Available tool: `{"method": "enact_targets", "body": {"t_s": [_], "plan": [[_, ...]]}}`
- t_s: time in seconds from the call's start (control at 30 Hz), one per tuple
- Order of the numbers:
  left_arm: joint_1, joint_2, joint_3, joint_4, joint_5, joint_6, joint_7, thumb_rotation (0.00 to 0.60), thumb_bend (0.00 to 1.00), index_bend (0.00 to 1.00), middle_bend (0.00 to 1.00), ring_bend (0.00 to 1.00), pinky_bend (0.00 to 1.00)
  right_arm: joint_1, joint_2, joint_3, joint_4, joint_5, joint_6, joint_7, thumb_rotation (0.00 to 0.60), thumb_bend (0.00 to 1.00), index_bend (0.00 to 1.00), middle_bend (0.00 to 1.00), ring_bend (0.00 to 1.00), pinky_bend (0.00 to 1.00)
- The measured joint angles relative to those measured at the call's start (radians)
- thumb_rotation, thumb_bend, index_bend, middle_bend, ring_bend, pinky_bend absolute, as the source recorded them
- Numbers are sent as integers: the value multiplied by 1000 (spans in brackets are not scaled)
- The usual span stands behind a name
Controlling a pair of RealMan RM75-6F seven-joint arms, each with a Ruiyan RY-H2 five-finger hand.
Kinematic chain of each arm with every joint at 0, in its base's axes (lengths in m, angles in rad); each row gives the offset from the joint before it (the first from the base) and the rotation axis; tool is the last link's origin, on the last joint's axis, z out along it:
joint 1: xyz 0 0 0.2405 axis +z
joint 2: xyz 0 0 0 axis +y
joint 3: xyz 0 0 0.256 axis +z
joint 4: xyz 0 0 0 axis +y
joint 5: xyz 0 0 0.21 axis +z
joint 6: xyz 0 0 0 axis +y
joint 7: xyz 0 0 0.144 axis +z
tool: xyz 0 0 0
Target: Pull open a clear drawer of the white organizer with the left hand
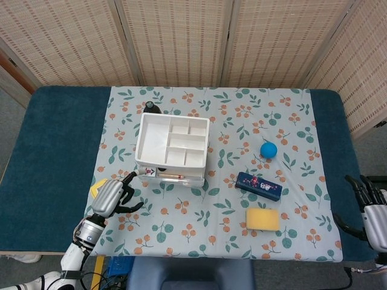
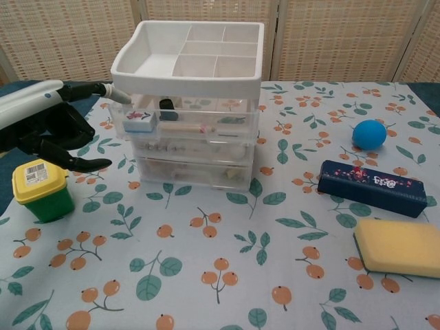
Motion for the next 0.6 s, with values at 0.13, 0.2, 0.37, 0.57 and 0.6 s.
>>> {"method": "enact_targets", "body": {"t_s": [0.13, 0.2, 0.37, 0.57, 0.6], "plan": [[-10, 4, -1, -2, -15, -14, 11, 600, 209, 191, 913, 1000, 1000, 0, -1, 0, 4, 0, 0, 4, 600, 289, 0, 132, 14, 73], [-17, 6, -3, -4, -22, -23, 22, 600, 209, 191, 913, 1000, 1000, -1, -2, 1, 5, 1, 0, 6, 600, 289, 0, 132, 14, 73], [-37, 14, -5, -12, -40, -54, 38, 600, 209, 196, 913, 1000, 1000, -2, -5, 1, 10, 5, -3, 11, 600, 289, 0, 132, 14, 73], [-61, 24, -7, -20, -50, -77, 53, 600, 209, 255, 913, 1000, 1000, -1, -4, 2, 11, 8, -8, 13, 600, 290, 0, 132, 15, 73], [-62, 25, -6, -20, -46, -76, 49, 600, 209, 267, 913, 1000, 1000, -1, -4, 2, 11, 9, -8, 14, 600, 289, 0, 132, 15, 73]]}}
